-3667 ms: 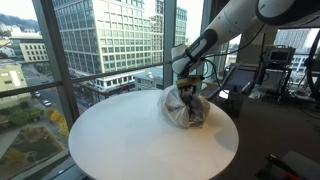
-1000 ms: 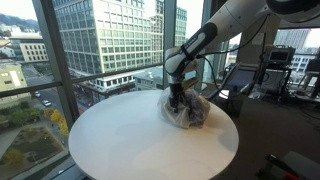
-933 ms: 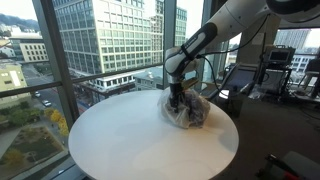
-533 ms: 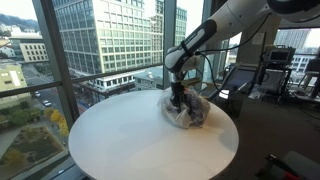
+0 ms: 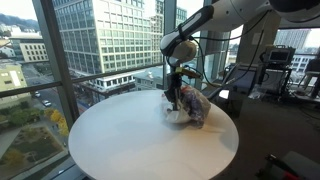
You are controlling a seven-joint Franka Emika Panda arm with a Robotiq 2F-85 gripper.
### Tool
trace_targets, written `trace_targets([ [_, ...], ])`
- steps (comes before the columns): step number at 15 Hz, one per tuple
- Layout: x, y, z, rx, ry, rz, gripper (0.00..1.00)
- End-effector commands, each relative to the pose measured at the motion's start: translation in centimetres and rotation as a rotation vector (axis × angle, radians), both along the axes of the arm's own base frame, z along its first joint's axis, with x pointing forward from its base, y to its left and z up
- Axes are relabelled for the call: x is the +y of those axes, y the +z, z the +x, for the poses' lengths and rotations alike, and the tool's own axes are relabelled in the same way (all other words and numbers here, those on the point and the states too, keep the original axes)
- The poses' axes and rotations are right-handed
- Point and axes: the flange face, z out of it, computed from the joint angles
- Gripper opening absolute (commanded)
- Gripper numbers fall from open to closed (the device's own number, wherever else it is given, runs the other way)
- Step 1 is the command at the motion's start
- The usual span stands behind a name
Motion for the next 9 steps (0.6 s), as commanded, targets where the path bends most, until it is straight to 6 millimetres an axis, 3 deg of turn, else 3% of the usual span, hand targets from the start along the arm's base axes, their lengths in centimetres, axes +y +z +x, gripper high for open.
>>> trace_targets([
  [1, 3.1, 4.7, -0.2, 0.023, -0.022, 0.115, 0.11],
  [9, 8.6, 14.5, -0.5, -0.172, 0.031, 0.200, 0.10],
])
